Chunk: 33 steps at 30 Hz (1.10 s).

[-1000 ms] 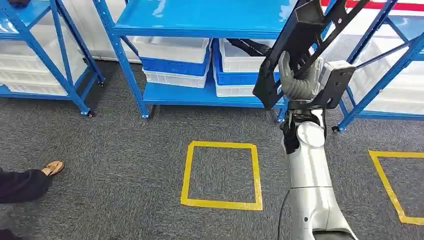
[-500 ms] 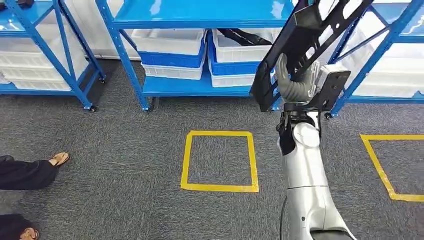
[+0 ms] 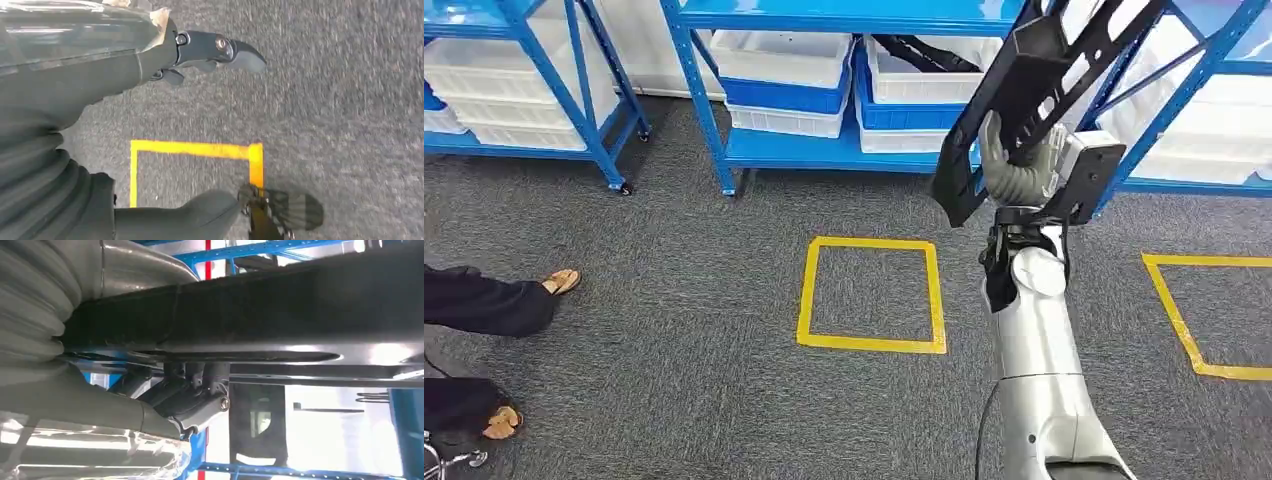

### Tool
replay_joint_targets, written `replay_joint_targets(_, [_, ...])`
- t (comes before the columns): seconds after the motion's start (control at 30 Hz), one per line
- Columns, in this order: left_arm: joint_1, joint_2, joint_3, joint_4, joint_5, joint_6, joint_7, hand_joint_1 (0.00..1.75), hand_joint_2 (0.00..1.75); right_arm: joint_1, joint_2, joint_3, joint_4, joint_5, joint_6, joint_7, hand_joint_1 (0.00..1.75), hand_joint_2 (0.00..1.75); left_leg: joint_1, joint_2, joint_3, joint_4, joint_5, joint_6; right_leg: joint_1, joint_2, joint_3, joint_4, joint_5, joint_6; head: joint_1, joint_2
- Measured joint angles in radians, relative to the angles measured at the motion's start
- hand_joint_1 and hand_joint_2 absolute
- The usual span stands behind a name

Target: Take the parts from the cabinet and place them on the table.

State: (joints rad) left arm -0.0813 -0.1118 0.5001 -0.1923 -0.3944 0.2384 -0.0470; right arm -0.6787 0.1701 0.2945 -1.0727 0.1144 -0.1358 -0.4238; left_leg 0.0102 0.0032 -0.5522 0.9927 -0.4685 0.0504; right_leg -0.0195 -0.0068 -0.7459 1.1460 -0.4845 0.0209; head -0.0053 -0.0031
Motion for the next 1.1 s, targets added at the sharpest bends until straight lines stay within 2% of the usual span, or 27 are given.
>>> replay_joint_targets(0.03, [0.0, 0.0, 0.001, 0.0, 0.003, 0.003, -0.009, 0.0, 1.75, 0.0, 0.0, -0.002, 0.0, 0.001, 0.0, 0.0, 1.75, 1.75, -0.001, 0.0, -0.016, 0.001, 0.014, 0.0, 0.0, 0.0, -0.02, 0.083, -0.035, 0.0, 0.0, 0.0])
replay_joint_targets(0.07, [0.0, 0.0, 0.002, 0.0, 0.008, 0.002, -0.016, 0.0, 1.75, 0.002, 0.0, -0.002, 0.0, 0.002, 0.0, 0.0, 1.75, 1.75, -0.001, 0.001, -0.031, 0.001, 0.025, 0.0, 0.001, 0.002, -0.028, 0.144, -0.033, 0.008, 0.0, 0.0])
replay_joint_targets(0.1, [0.0, -0.001, 0.005, 0.0, 0.009, 0.001, -0.021, 0.0, 1.75, 0.004, -0.001, -0.002, 0.0, 0.002, 0.001, 0.0, 1.75, 1.75, -0.001, 0.003, -0.046, 0.002, 0.037, -0.002, 0.001, 0.003, -0.022, 0.179, -0.008, 0.023, 0.0, 0.0])
replay_joint_targets(0.13, [0.001, -0.002, 0.006, 0.0, 0.009, 0.0, -0.024, 0.0, 1.75, 0.006, -0.001, -0.002, 0.0, 0.003, 0.001, 0.0, 1.75, 1.75, -0.001, 0.003, -0.06, 0.002, 0.047, -0.004, 0.0, 0.003, -0.001, 0.173, 0.026, 0.036, 0.0, 0.0])
replay_joint_targets(0.17, [0.002, -0.002, 0.006, 0.0, 0.01, -0.003, -0.027, 0.0, 1.75, 0.006, -0.001, -0.003, 0.0, 0.003, 0.001, 0.002, 1.75, 1.75, -0.001, 0.003, -0.073, 0.003, 0.057, -0.007, 0.0, 0.003, 0.038, 0.134, 0.051, 0.044, 0.001, 0.0])
replay_joint_targets(0.2, [0.003, -0.003, 0.006, 0.0, 0.01, -0.004, -0.028, 0.0, 1.75, 0.004, 0.0, -0.003, 0.0, 0.003, 0.002, 0.002, 1.75, 1.75, -0.001, 0.003, -0.084, 0.004, 0.067, -0.012, 0.0, 0.002, 0.102, 0.056, 0.054, 0.042, 0.001, 0.0])
replay_joint_targets(0.23, [0.004, -0.003, 0.007, 0.0, 0.01, -0.004, -0.029, 0.0, 1.75, 0.002, 0.002, -0.003, -0.002, 0.003, 0.002, 0.002, 1.75, 1.75, -0.002, 0.003, -0.089, 0.006, 0.074, -0.018, 0.0, 0.002, 0.176, -0.036, 0.023, 0.029, 0.001, 0.0])
replay_joint_targets(0.27, [0.005, -0.003, 0.009, 0.0, 0.01, -0.004, -0.03, 0.0, 1.75, 0.0, 0.006, -0.003, -0.005, 0.003, 0.002, 0.002, 1.75, 1.75, -0.008, 0.004, -0.095, 0.009, 0.078, -0.024, 0.009, 0.003, 0.235, -0.123, -0.011, 0.019, 0.002, 0.0])
replay_joint_targets(0.3, [0.005, -0.002, 0.01, 0.0, 0.011, -0.003, -0.032, 0.0, 1.75, -0.003, 0.006, -0.004, -0.006, 0.004, 0.002, 0.002, 1.75, 1.75, -0.009, 0.005, -0.098, 0.011, 0.087, -0.031, 0.009, 0.005, 0.239, -0.15, -0.026, 0.012, 0.0, 0.0])
replay_joint_targets(0.37, [0.006, -0.003, 0.012, 0.0, 0.011, -0.001, -0.032, 0.0, 1.75, -0.003, 0.006, -0.004, -0.006, 0.006, 0.003, 0.003, 1.75, 1.75, -0.006, 0.006, -0.104, 0.007, 0.101, -0.043, 0.012, 0.008, 0.233, -0.153, -0.028, 0.003, 0.0, 0.0])
replay_joint_targets(0.4, [0.009, -0.002, 0.013, 0.0, 0.011, 0.002, -0.032, 0.0, 1.75, -0.001, 0.006, -0.005, -0.006, 0.01, 0.003, 0.003, 1.75, 1.75, 0.0, 0.005, -0.111, 0.011, 0.098, -0.048, -0.011, 0.007, 0.231, -0.158, -0.018, -0.012, 0.0, 0.0])
replay_joint_targets(0.43, [0.011, -0.002, 0.014, 0.0, 0.011, 0.003, -0.032, 0.0, 1.75, -0.003, 0.007, -0.006, -0.006, 0.018, 0.002, 0.006, 1.75, 1.75, 0.0, 0.002, -0.119, 0.036, 0.064, -0.053, -0.007, 0.007, 0.229, -0.158, -0.012, -0.02, -0.001, 0.0])
replay_joint_targets(0.47, [0.013, -0.003, 0.014, 0.0, 0.011, 0.003, -0.032, 0.0, 1.75, -0.003, 0.008, -0.006, -0.006, 0.026, 0.001, 0.006, 1.75, 1.75, 0.003, 0.001, -0.138, 0.091, 0.013, -0.058, -0.006, 0.005, 0.224, -0.158, -0.005, -0.032, -0.005, 0.0])
replay_joint_targets(0.53, [0.014, -0.003, 0.014, 0.0, 0.012, 0.003, -0.032, 0.0, 1.75, -0.003, 0.008, -0.004, -0.006, 0.034, 0.001, 0.013, 1.75, 1.75, 0.005, -0.002, -0.194, 0.249, -0.074, -0.068, -0.002, 0.004, 0.211, -0.157, 0.004, -0.035, -0.005, 0.0])
replay_joint_targets(0.57, [0.014, -0.003, 0.016, 0.0, 0.012, 0.003, -0.032, 0.0, 1.75, -0.001, 0.008, -0.005, -0.006, 0.035, 0.0, 0.015, 1.75, 1.75, 0.006, -0.002, -0.212, 0.31, -0.092, -0.073, -0.001, 0.004, 0.205, -0.156, 0.009, -0.034, -0.004, 0.0])
replay_joint_targets(0.6, [0.014, -0.002, 0.018, 0.0, 0.013, 0.003, -0.032, 0.0, 1.75, 0.001, 0.007, -0.005, -0.005, 0.037, 0.0, 0.016, 1.75, 1.75, 0.008, -0.002, -0.209, 0.323, -0.087, -0.074, 0.0, 0.004, 0.2, -0.156, 0.014, -0.034, -0.004, 0.0])
replay_joint_targets(0.63, [0.015, -0.002, 0.021, 0.0, 0.014, 0.003, -0.032, 0.0, 1.75, 0.002, 0.007, -0.005, -0.005, 0.037, 0.0, 0.016, 1.75, 1.75, 0.01, -0.002, -0.185, 0.294, -0.065, -0.074, 0.0, 0.004, 0.197, -0.156, 0.016, -0.031, -0.005, 0.0])
replay_joint_targets(0.7, [0.015, -0.002, 0.023, 0.0, 0.014, 0.003, -0.032, 0.0, 1.75, 0.001, 0.008, -0.004, -0.005, 0.041, -0.003, 0.016, 1.75, 1.75, 0.012, 0.005, -0.084, 0.141, 0.002, -0.071, -0.001, -0.003, 0.195, -0.153, 0.018, -0.027, -0.005, 0.0])
replay_joint_targets(0.73, [0.014, -0.001, 0.024, 0.0, 0.014, 0.003, -0.032, 0.0, 1.75, -0.001, 0.008, -0.004, -0.005, 0.047, -0.008, 0.016, 1.75, 1.75, 0.011, 0.028, -0.023, 0.039, 0.018, -0.066, 0.001, -0.005, 0.195, -0.15, 0.018, -0.026, -0.005, 0.0])
replay_joint_targets(0.77, [0.011, -0.001, 0.024, 0.0, 0.014, 0.003, -0.032, 0.0, 1.75, -0.003, 0.008, -0.004, -0.006, 0.052, -0.011, 0.016, 1.75, 1.75, 0.0, 0.034, -0.005, 0.016, 0.002, -0.06, 0.009, -0.009, 0.189, -0.149, 0.02, -0.022, -0.005, 0.0])
replay_joint_targets(0.8, [0.011, -0.001, 0.024, 0.0, 0.014, 0.003, -0.035, 0.0, 1.75, -0.005, 0.008, -0.003, -0.006, 0.055, -0.012, 0.018, 1.75, 1.75, -0.001, 0.028, -0.015, 0.018, 0.01, -0.047, 0.01, -0.013, 0.188, -0.148, 0.023, -0.018, -0.001, 0.0])
replay_joint_targets(0.87, [0.012, -0.001, 0.024, 0.0, 0.014, 0.003, -0.036, 0.0, 1.75, -0.005, 0.011, -0.001, -0.006, 0.059, -0.012, 0.02, 1.75, 1.75, -0.004, 0.016, -0.023, 0.015, 0.01, -0.04, 0.009, -0.022, 0.186, -0.152, 0.028, -0.009, -0.002, 0.0])
replay_joint_targets(0.93, [0.013, -0.005, 0.024, 0.0, 0.014, 0.001, -0.038, 0.0, 1.75, -0.008, 0.013, -0.001, -0.006, 0.066, -0.012, 0.023, 1.75, 1.75, 0.006, 0.009, -0.021, -0.004, 0.026, -0.018, 0.012, -0.023, 0.173, -0.139, 0.014, 0.002, -0.002, 0.0])
replay_joint_targets(0.97, [0.012, -0.004, 0.024, 0.0, 0.014, 0.002, -0.04, 0.0, 1.75, -0.012, 0.013, -0.001, -0.006, 0.068, -0.012, 0.024, 1.75, 1.75, 0.004, 0.004, -0.025, -0.005, 0.03, -0.012, 0.012, -0.013, 0.153, -0.097, -0.014, -0.004, 0.0, 0.0])
replay_joint_targets(1.03, [0.012, -0.003, 0.024, 0.0, 0.014, 0.002, -0.04, 0.0, 1.75, -0.013, 0.013, 0.0, -0.005, 0.074, -0.012, 0.026, 1.75, 1.75, 0.003, -0.007, -0.032, -0.005, 0.035, -0.006, 0.008, -0.005, 0.08, 0.07, -0.086, -0.015, 0.0, 0.0])
replay_joint_targets(1.07, [0.013, -0.003, 0.024, 0.0, 0.014, 0.003, -0.04, 0.0, 1.75, -0.013, 0.011, 0.0, -0.003, 0.076, -0.012, 0.032, 1.75, 1.75, 0.002, -0.013, -0.036, -0.005, 0.037, -0.006, 0.008, -0.003, 0.048, 0.142, -0.108, -0.014, 0.002, 0.0])
replay_joint_targets(1.1, [0.013, -0.003, 0.024, 0.0, 0.014, 0.003, -0.039, 0.0, 1.75, -0.012, 0.01, 0.001, 0.0, 0.078, -0.012, 0.036, 1.75, 1.75, 0.002, -0.021, -0.039, -0.005, 0.04, -0.007, 0.007, -0.001, 0.033, 0.175, -0.11, -0.008, 0.001, 0.0])
